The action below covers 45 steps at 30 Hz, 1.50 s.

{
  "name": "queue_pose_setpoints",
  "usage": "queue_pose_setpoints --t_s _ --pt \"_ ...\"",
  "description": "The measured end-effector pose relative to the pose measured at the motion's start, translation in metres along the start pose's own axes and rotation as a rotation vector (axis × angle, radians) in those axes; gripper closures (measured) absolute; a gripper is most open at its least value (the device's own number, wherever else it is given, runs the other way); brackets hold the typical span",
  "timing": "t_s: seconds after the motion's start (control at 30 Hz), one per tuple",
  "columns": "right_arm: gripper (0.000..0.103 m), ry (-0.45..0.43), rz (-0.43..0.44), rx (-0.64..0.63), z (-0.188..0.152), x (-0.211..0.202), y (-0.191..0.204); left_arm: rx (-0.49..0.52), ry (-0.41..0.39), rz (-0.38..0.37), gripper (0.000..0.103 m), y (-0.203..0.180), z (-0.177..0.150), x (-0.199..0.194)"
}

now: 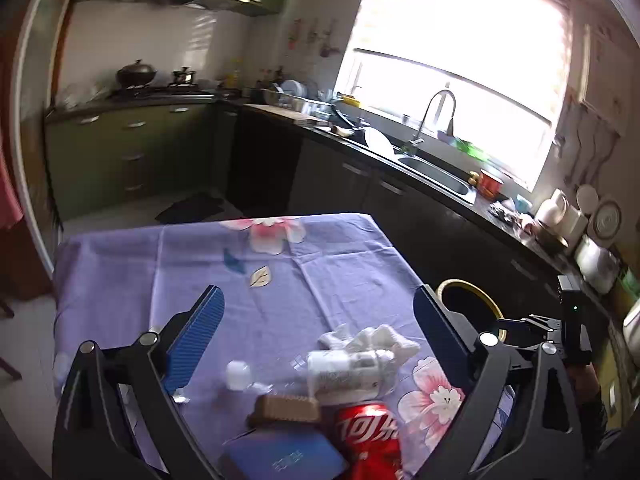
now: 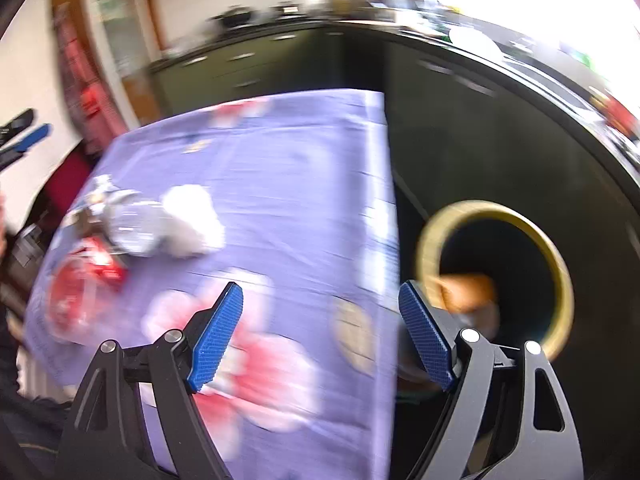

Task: Collect trash
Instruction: 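Grasp the clear plastic cup with the right gripper, then carry the clear cup over the bin and open the right gripper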

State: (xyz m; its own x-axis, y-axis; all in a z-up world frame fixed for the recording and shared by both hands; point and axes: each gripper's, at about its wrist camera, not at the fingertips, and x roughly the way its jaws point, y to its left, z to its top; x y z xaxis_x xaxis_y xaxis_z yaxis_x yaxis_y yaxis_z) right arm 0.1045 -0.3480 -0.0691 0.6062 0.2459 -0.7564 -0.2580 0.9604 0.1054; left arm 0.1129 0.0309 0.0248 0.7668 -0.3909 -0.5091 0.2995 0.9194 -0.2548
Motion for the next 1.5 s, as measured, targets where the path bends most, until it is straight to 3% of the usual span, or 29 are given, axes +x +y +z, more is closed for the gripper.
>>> queue_pose_setpoints --t_s 0.17,0.33,0.47,0.57,0.73,0.83,1.13,1.23,1.4,1.5 --pt "0.024 0.036 0.149 -0.126 0.031 0.028 0.059 -0.042 -0.036 0.066 0.012 0.026 -0.016 -0.018" --pt "0.033 0.093 0.346 -0.145 0.045 0.038 0.097 -0.094 -0.051 0.062 0.012 0.038 -0.025 -0.028" --pt "0.044 0.096 0.392 -0.193 0.040 0.018 0.115 -0.071 -0.044 0.079 0.012 0.035 -0.029 -0.028" --pt "0.055 0.155 0.420 -0.241 0.030 0.016 0.134 -0.040 -0.043 0.092 0.012 0.029 -0.031 -0.025" --pt "0.066 0.232 0.357 -0.278 0.011 0.033 0.147 -0.022 -0.034 0.071 0.012 0.020 -0.035 -0.023" --pt "0.093 0.245 0.355 -0.250 0.004 0.047 0.147 -0.011 -0.031 0.070 0.012 0.017 -0.034 -0.024" --pt "0.096 0.151 0.350 -0.181 0.006 0.011 0.124 -0.011 -0.018 0.071 0.011 0.017 -0.035 -0.022" --pt "0.096 0.092 0.319 -0.107 0.009 -0.010 0.095 0.001 -0.015 0.066 0.011 0.013 -0.035 -0.021" --pt "0.096 -0.055 0.126 0.139 0.018 -0.042 -0.004 0.020 -0.005 0.060 0.010 0.005 -0.035 -0.020" --pt "0.096 -0.070 -0.027 0.289 0.016 -0.037 -0.073 0.030 0.002 0.064 0.009 0.001 -0.036 -0.019"
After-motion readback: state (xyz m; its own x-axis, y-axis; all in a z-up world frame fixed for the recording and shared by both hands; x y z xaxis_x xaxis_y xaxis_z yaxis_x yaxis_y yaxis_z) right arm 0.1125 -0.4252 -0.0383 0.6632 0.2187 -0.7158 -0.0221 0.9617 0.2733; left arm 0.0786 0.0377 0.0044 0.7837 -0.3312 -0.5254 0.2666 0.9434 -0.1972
